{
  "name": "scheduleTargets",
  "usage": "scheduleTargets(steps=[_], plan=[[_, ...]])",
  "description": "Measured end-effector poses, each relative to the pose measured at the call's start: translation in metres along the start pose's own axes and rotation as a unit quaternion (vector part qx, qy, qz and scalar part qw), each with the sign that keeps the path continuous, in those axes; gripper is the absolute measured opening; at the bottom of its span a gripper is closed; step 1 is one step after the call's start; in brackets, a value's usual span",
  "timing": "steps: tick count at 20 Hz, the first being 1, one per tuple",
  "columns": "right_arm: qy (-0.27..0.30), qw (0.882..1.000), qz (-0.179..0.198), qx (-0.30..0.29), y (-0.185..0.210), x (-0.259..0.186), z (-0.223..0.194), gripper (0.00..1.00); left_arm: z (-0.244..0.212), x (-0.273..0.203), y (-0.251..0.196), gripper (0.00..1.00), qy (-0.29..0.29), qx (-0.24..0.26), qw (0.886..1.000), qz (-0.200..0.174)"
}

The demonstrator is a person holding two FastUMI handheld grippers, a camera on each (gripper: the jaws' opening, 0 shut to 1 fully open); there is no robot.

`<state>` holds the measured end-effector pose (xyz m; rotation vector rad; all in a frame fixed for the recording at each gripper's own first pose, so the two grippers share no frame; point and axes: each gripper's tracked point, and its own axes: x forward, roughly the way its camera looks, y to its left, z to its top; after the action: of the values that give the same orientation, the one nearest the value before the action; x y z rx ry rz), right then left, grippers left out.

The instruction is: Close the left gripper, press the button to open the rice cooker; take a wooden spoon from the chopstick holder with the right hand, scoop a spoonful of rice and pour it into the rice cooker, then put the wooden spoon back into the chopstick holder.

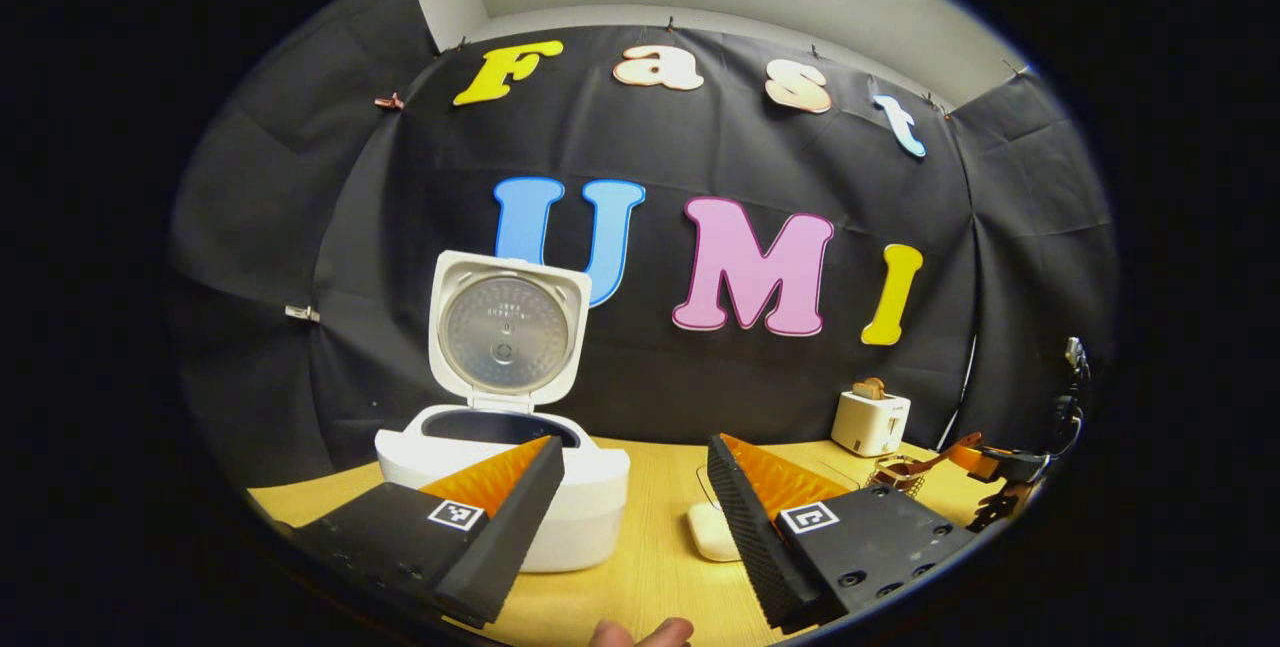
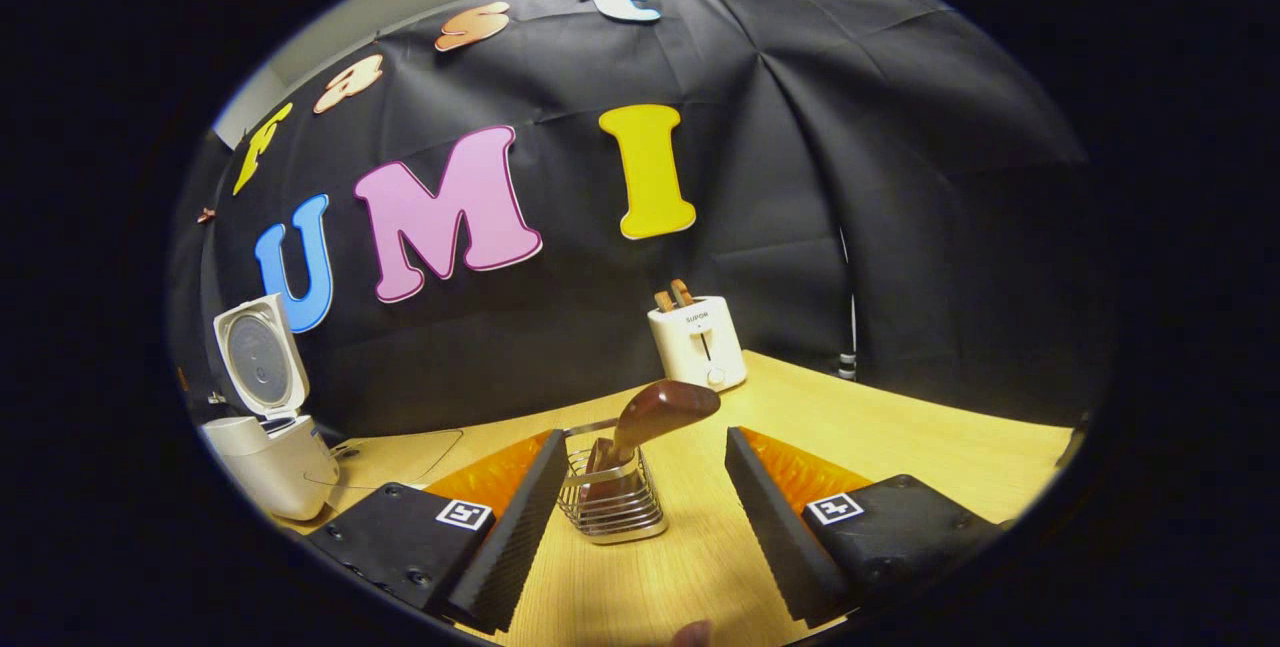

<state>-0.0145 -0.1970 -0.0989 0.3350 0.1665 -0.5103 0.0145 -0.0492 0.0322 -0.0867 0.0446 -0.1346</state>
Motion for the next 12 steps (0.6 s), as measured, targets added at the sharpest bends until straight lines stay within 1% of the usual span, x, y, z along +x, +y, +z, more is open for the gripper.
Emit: scheduleTargets(steps=[5, 8, 12], plan=[[-0.002, 1.000, -0.003, 0.005, 0.002, 0.028, 0.002, 0.97, -0.021, 0.001, 0.007, 0.92, 0.020, 0.013, 1.000, 0.013], [0.004, 1.000, 0.001, 0.011, 0.007, 0.044, 0.000, 0.96, -0.029, 0.001, 0.007, 0.92, 0.026, -0.002, 1.000, 0.012], [0.019, 0.999, 0.019, 0.040, 0.017, 0.062, -0.002, 0.93, -0.031, 0.000, 0.013, 0.92, 0.026, -0.002, 1.000, 0.016]])
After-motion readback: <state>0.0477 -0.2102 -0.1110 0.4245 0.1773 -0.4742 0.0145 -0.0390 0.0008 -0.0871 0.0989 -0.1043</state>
